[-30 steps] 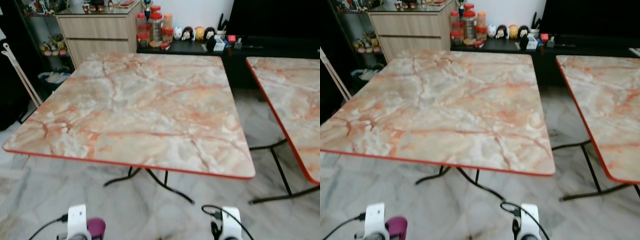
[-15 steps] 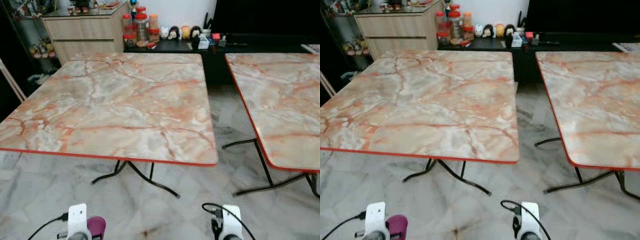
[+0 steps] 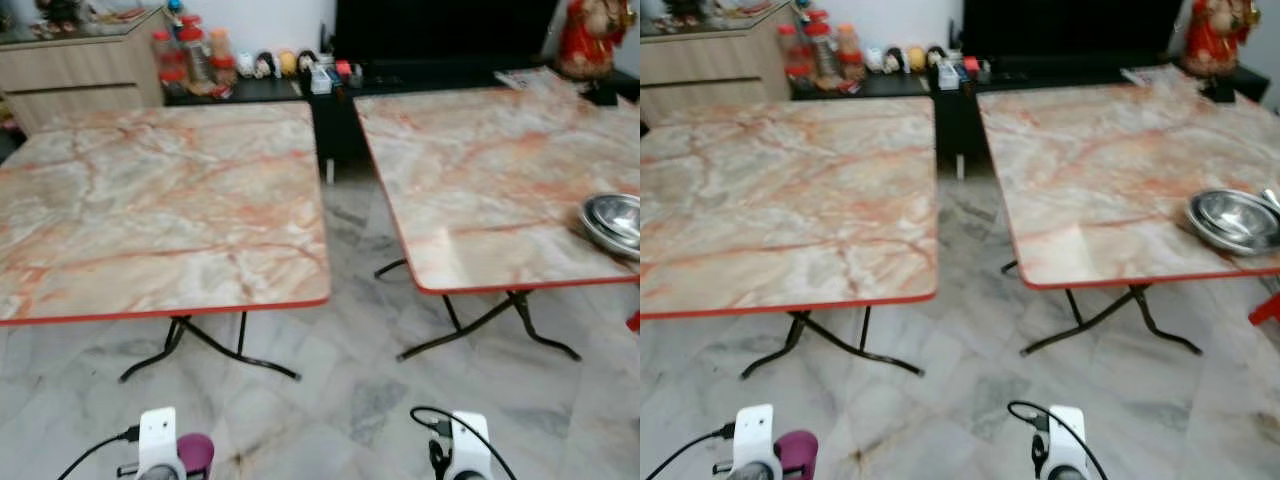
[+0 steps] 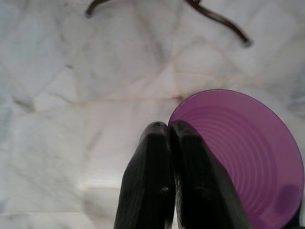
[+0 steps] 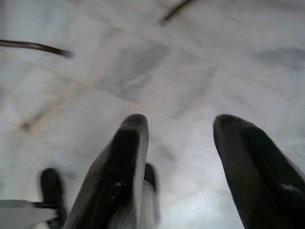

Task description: Setting the table

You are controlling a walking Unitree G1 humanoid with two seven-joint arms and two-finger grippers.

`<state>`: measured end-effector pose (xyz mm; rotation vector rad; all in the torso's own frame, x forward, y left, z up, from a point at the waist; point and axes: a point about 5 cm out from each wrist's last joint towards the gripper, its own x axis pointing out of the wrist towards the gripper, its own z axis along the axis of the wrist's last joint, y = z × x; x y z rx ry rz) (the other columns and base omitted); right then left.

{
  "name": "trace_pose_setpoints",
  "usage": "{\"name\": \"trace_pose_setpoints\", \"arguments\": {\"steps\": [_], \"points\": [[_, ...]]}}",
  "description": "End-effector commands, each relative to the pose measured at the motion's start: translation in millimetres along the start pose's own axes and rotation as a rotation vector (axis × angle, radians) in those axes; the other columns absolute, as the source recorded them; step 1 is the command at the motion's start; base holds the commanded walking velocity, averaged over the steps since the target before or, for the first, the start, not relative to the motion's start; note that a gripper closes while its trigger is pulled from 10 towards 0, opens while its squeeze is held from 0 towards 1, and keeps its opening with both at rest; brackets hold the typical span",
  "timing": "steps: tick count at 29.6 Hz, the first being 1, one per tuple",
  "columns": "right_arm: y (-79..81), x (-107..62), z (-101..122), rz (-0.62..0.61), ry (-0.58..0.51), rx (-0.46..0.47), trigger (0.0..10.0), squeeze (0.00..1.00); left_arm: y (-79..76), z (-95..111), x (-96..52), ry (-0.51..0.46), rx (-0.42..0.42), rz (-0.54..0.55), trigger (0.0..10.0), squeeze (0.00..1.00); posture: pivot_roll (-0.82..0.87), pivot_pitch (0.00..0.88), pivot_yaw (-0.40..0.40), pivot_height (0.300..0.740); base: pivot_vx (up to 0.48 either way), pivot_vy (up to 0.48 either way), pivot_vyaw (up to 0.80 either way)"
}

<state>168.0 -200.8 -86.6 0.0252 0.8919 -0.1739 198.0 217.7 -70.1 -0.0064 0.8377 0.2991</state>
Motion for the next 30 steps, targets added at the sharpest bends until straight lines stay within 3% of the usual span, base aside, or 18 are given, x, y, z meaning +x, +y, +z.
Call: {"name": "trace_pose_setpoints", "arguments": {"steps": [1,8,22,30], "points": [[6.8,2.1,8.8,0.017,-0.028,0.002,10.0,0.0,9.2,-0.9,0.1,0.002,0.009,0.023,10.0,0.0,-0.07,0.0,0.021,0.74,0.0,-0.27,0.0],[7.2,2.2,9.3,0.018,-0.03,0.0,10.0,0.0,8.2,-0.8,0.1,0.003,0.011,0.019,10.0,0.0,-0.07,0.0,0.022,0.74,0.0,-0.271,0.0],[8.6,2.6,10.0,0.027,-0.027,-0.019,10.0,0.0,3.8,-1.0,0.1,0.008,0.011,-0.017,10.0,0.0,-0.07,0.0,0.024,0.74,0.0,0.0,0.0],[8.5,2.2,8.3,0.029,-0.02,-0.026,10.0,0.0,5.3,-0.7,0.2,0.006,0.017,-0.011,10.0,0.0,-0.07,0.0,0.022,0.74,0.326,0.0,0.0]]}}
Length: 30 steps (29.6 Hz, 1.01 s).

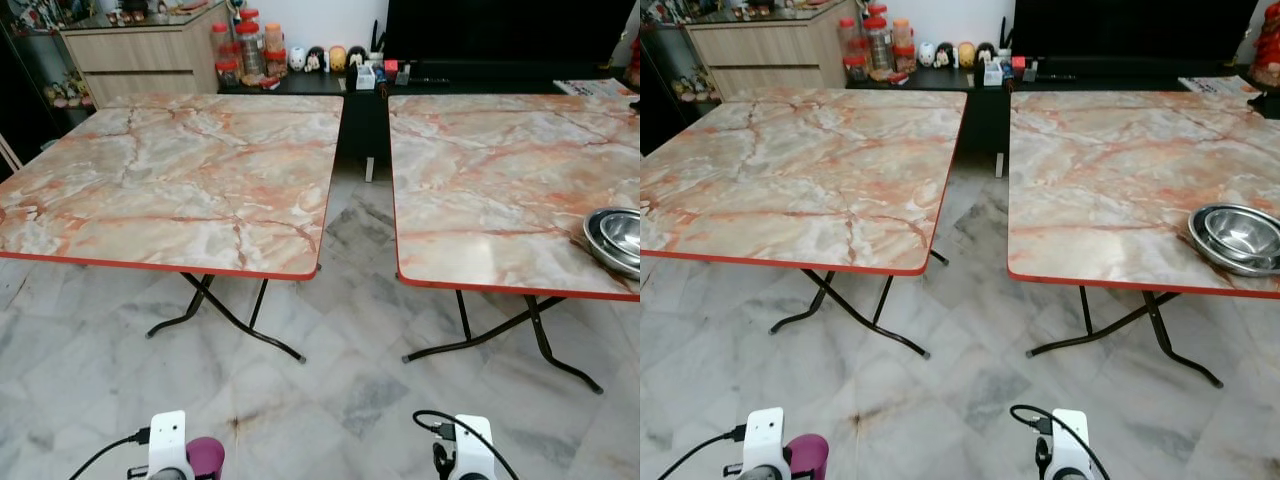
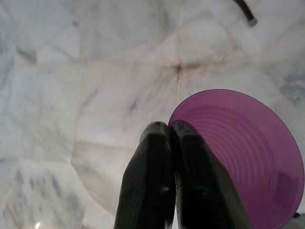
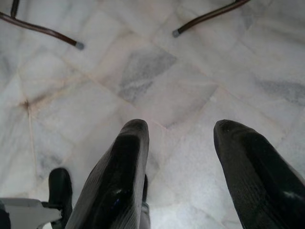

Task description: Setting the table

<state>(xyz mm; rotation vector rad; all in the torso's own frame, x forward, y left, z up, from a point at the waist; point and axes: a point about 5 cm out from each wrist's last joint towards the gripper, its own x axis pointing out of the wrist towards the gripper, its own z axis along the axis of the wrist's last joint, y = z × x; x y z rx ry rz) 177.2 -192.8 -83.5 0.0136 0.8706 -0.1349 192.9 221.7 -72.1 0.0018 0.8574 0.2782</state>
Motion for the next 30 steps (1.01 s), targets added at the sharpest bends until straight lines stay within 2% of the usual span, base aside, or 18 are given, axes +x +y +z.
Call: {"name": "trace_pose_setpoints", "arguments": {"steps": [1,18,25,30], "points": [[-0.8,0.0,-0.1,-0.002,0.003,-0.003,10.0,0.0,0.5,3.8,0.8,-0.011,-0.002,0.003,10.0,0.0,-0.07,0.0,0.022,0.74,0.36,0.0,0.0],[0.8,0.3,0.6,0.004,0.002,-0.007,10.0,0.0,-0.4,1.7,0.4,-0.004,-0.01,0.005,10.0,0.0,-0.06,0.0,0.012,0.74,0.357,0.0,0.0],[1.8,0.3,0.3,0.007,0.005,-0.005,10.0,0.0,-1.8,1.2,0.2,-0.003,0.002,-0.006,10.0,0.0,-0.06,0.0,0.012,0.74,0.0,0.0,0.0],[1.6,0.3,0.1,0.005,0.006,-0.002,10.0,0.0,-2.4,2.3,0.4,-0.006,0.016,-0.003,10.0,0.0,-0.06,0.0,0.015,0.74,0.0,-0.375,0.0]]}}
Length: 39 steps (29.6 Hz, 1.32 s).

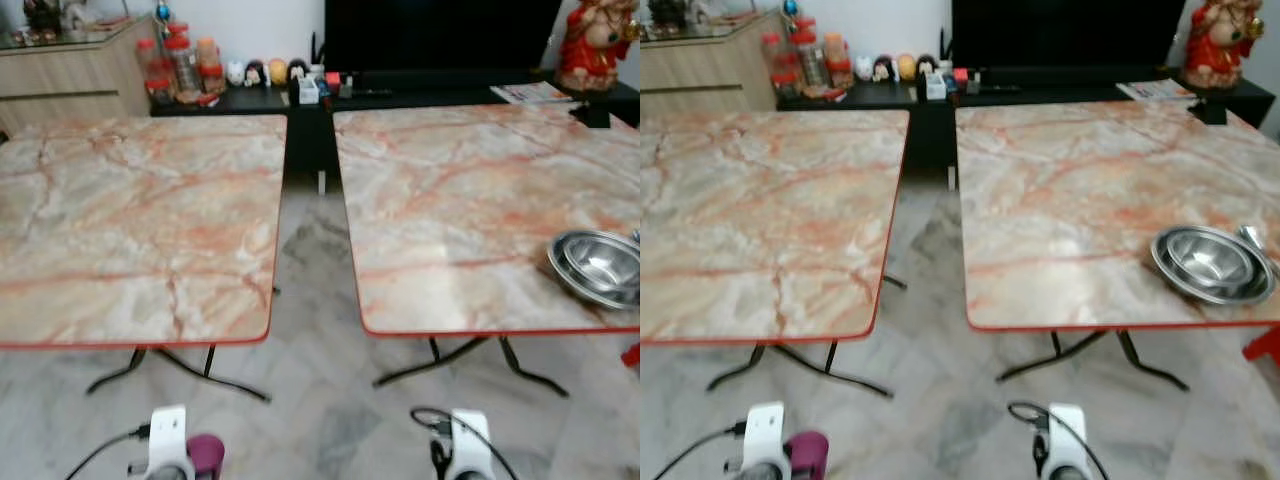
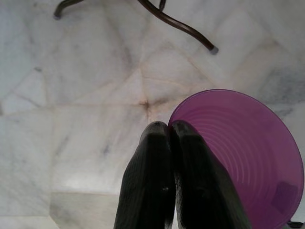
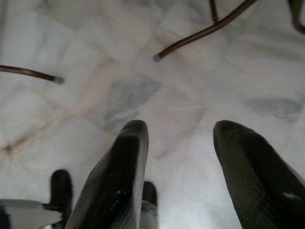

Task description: Setting the table

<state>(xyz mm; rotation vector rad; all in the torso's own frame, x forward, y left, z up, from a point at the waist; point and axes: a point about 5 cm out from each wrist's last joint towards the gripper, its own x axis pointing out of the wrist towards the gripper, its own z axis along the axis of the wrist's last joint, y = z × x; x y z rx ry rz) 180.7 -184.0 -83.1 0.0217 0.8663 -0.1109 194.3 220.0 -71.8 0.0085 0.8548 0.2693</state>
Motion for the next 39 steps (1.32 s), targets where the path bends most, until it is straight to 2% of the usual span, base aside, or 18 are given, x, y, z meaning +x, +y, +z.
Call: {"name": "trace_pose_setpoints", "arguments": {"steps": [1,35,39], "points": [[-7.7,-0.8,-2.2,-0.02,0.009,0.001,10.0,0.0,-0.4,1.4,0.3,-0.002,0.006,0.004,10.0,0.0,-0.06,0.0,0.015,0.74,0.0,-0.45,0.0],[-10.9,-1.6,-4.1,-0.037,0.011,0.013,10.0,0.0,-0.1,0.6,0.1,-0.002,0.001,0.002,10.0,0.0,-0.07,0.0,0.018,0.74,0.0,-0.444,0.0],[-11.7,-1.7,-4.4,-0.04,0.012,0.013,10.0,0.0,-1.9,-1.1,0.0,0.013,0.005,-0.009,10.0,0.0,-0.07,0.0,0.018,0.74,0.0,-0.095,0.0]]}}
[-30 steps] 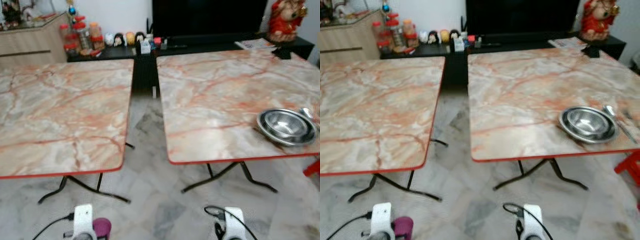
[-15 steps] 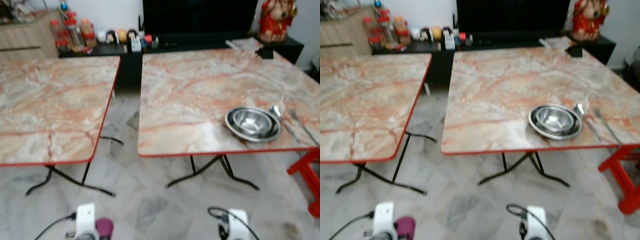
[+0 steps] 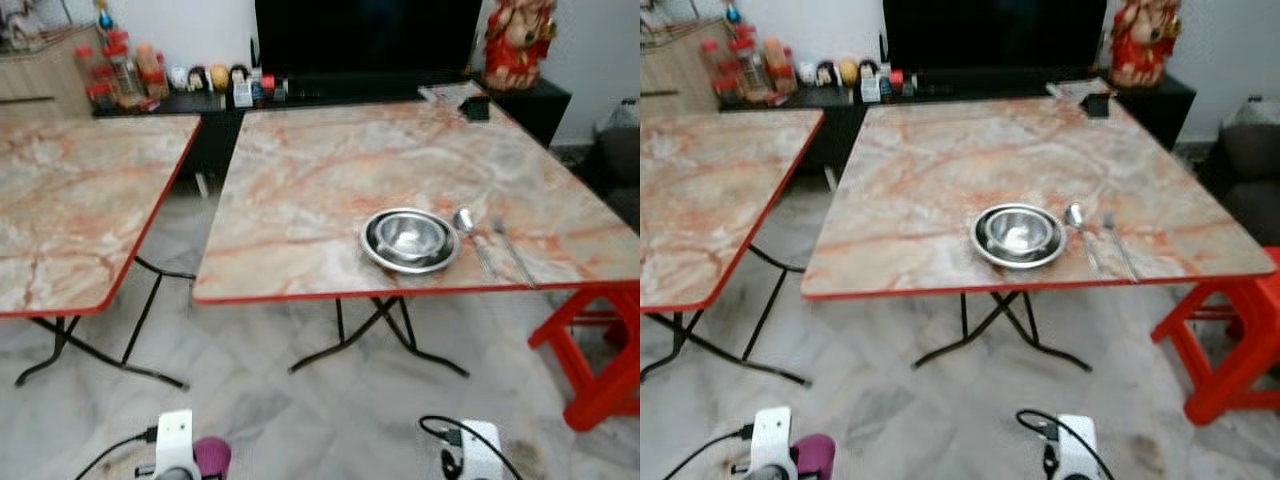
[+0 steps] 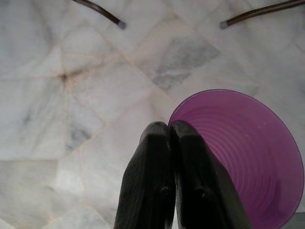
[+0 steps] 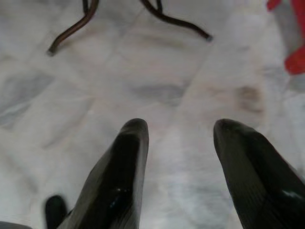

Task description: Setting the table

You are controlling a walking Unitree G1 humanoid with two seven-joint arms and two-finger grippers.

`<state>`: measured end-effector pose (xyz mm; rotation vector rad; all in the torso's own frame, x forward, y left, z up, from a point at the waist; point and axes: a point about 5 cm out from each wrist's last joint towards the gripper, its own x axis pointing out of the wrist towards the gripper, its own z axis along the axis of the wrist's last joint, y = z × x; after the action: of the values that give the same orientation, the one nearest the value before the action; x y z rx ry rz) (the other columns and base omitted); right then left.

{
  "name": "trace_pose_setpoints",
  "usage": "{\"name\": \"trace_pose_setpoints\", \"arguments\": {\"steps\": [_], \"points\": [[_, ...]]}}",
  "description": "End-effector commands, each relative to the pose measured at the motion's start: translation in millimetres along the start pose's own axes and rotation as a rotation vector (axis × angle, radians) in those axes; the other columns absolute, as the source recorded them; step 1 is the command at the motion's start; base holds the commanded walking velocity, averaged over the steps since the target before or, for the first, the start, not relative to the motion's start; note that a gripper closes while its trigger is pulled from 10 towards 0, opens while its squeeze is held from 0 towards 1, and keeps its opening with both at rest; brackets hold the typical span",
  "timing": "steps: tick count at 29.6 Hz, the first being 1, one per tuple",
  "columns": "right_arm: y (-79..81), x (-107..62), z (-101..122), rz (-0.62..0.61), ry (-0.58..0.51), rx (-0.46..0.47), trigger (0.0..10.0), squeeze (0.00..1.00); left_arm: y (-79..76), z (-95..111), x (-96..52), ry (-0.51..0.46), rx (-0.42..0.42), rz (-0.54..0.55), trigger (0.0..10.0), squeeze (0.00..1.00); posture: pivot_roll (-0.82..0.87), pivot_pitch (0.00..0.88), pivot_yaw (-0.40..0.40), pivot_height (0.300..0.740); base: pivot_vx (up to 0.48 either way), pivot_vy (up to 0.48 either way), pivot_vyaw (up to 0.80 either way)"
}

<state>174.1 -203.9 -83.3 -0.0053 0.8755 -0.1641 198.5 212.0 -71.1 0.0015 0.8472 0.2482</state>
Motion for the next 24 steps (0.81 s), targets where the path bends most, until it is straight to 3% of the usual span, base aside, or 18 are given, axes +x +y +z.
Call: {"name": "trace_pose_setpoints", "arguments": {"steps": [1,11,24], "points": [[8.9,0.1,-0.7,0.018,0.004,0.015,10.0,0.0,6.1,-4.0,-0.6,0.019,-0.002,0.006,10.0,0.0,-0.07,0.0,0.02,0.74,0.0,0.0,0.0],[9.4,0.0,-0.9,0.02,0.004,0.014,10.0,0.0,6.3,-4.3,-0.8,0.013,-0.028,0.011,10.0,0.0,-0.07,0.0,0.02,0.74,0.0,0.0,0.0],[12.3,-0.4,-2.9,0.033,0.014,-0.018,10.0,0.0,7.5,-3.0,-0.5,0.011,-0.021,0.011,10.0,0.0,-0.07,0.0,0.022,0.74,0.329,0.0,0.0]]}}
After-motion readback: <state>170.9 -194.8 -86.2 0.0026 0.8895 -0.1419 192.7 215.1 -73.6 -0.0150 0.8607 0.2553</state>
